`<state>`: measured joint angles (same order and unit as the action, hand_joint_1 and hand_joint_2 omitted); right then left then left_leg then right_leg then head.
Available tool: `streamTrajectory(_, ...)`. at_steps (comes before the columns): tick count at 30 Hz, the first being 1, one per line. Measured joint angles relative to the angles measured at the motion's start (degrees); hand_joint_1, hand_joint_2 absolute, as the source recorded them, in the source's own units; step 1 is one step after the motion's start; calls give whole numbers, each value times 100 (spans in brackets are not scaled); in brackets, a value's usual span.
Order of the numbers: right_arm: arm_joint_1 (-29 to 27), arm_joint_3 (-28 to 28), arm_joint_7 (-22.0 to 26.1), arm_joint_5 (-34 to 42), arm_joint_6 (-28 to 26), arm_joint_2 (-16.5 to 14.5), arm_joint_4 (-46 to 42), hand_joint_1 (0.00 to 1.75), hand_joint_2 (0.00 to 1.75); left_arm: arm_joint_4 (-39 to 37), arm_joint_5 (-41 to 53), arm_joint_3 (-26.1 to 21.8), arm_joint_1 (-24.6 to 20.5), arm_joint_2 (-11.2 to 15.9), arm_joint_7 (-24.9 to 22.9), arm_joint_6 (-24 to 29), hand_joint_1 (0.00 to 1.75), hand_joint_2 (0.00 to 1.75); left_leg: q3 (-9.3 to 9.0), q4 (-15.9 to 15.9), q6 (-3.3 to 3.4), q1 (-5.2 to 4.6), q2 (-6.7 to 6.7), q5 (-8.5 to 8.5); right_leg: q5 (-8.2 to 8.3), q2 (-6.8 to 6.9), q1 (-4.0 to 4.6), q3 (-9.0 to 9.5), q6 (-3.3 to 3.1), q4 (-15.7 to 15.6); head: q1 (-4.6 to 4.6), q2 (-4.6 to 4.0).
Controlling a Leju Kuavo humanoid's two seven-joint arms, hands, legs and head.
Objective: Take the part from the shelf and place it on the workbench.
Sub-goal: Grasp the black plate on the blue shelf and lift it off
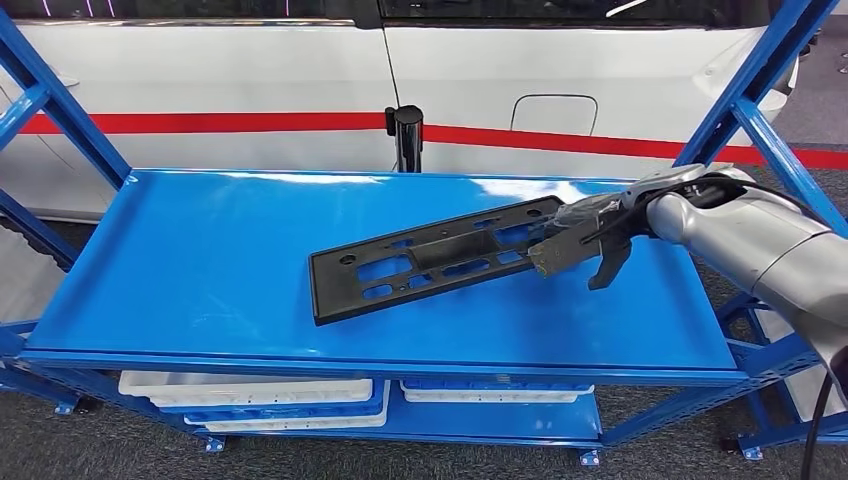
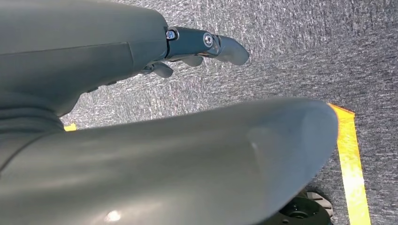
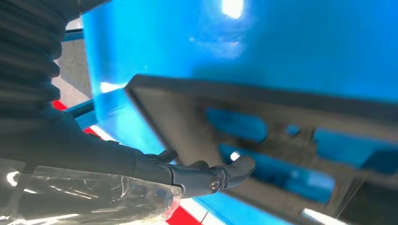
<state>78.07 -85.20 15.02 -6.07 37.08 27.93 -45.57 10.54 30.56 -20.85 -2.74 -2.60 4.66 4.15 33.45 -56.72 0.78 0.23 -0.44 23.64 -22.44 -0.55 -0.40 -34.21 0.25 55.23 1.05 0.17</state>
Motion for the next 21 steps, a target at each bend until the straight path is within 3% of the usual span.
streamTrajectory(21, -637, 25, 213, -542, -1441, -214, -263, 0, 175, 0, 179, -81, -10, -6, 52, -4, 0, 0, 1, 1, 0, 1, 5, 0, 0, 0, 0, 2, 0, 0, 0, 0)
